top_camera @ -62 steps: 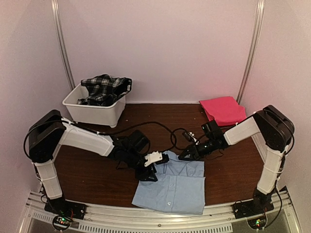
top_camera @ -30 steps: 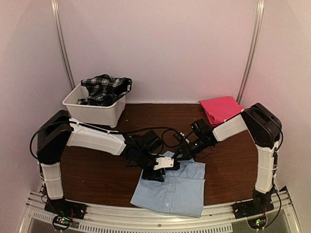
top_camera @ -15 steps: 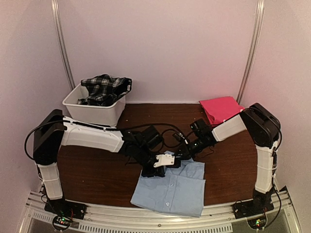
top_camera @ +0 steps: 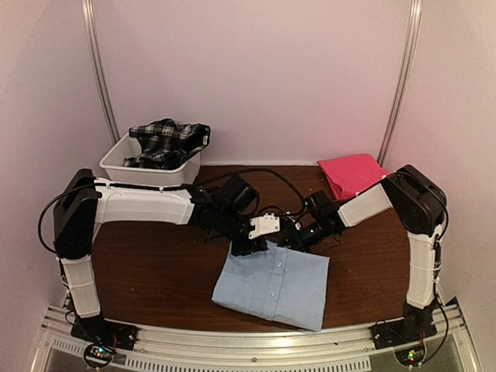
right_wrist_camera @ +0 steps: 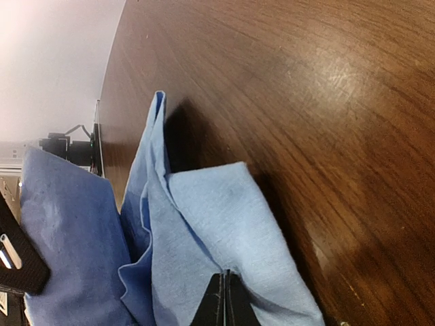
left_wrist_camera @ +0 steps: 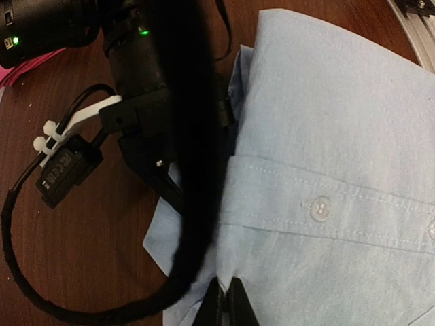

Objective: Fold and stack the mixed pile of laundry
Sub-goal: Adjust the square-folded T-shirt at the center of the board.

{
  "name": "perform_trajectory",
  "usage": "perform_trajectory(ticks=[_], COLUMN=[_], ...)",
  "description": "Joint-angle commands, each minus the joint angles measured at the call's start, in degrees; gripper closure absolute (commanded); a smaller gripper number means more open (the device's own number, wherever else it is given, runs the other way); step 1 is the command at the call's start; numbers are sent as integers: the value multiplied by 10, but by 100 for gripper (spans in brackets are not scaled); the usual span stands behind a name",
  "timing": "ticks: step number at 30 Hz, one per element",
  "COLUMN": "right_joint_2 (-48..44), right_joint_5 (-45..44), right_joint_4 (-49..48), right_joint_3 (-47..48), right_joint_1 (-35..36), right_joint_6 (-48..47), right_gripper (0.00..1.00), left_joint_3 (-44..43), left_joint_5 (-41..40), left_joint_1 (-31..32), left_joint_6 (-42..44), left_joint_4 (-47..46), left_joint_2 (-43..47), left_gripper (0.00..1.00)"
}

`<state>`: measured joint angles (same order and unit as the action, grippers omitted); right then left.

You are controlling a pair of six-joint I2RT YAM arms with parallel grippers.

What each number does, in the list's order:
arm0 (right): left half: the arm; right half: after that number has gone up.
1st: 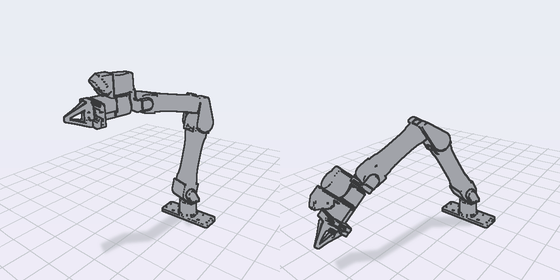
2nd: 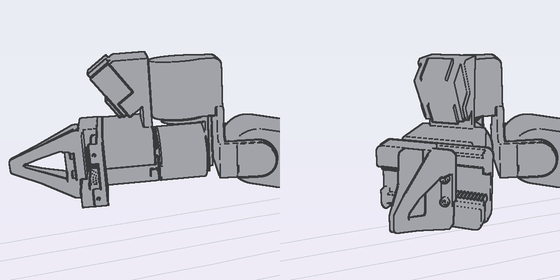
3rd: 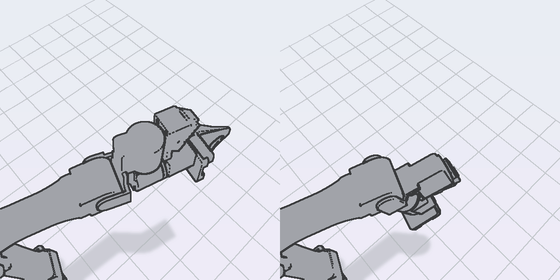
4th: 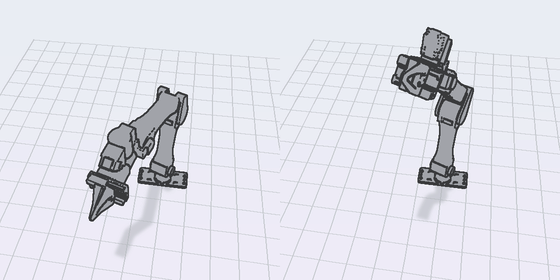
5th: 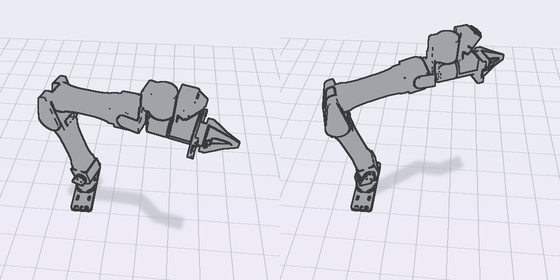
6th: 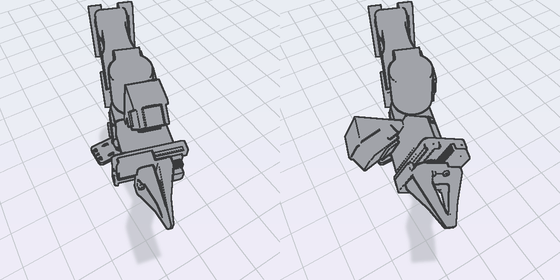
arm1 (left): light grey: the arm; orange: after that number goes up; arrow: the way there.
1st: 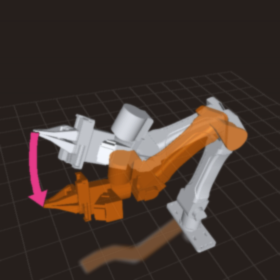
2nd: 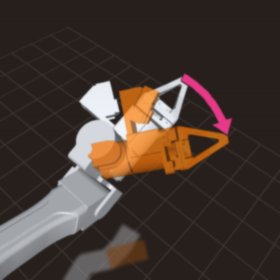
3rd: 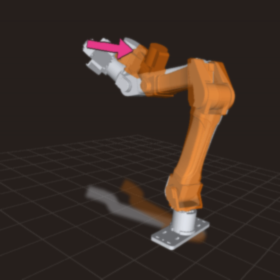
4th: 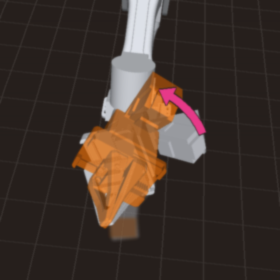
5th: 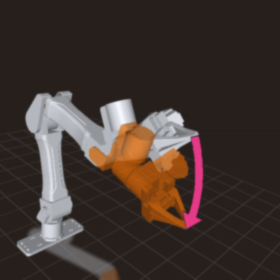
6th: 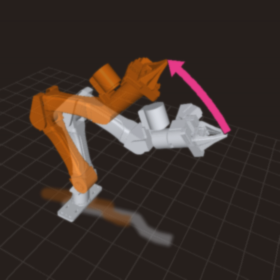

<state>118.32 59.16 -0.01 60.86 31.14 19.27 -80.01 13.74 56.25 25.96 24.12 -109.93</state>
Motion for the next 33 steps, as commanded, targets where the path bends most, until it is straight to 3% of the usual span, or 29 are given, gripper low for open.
perform_trajectory(ticks=[1,6,16,21,28,33], right_joint_2=[23,3,-105,-151,-82,-30], right_joint_5=[-20,-22,-50,-61,-27,-26], right_joint_4=[14,25,86,94,39,49], right_joint_3=[-15,-7,26,-7,12,41], right_joint_1=[1,-8,-79,-100,-95,-78], right_joint_6=[-11,-11,-22,-34,-6,-13], right_gripper=[97,94,65,57,71,75], left_joint_3=[-17,-21,-4,11,15,12], left_joint_5=[-36,-57,-85,-71,-65,-74], left_joint_1=[-11,-13,-14,-19,-18,-19], left_joint_6=[15,32,46,52,59,61], left_joint_4=[-65,-83,-136,-162,-174,-172], left_joint_2=[-15,-37,-58,-71,-88,-94], left_gripper=[100,100,100,100,100,100])
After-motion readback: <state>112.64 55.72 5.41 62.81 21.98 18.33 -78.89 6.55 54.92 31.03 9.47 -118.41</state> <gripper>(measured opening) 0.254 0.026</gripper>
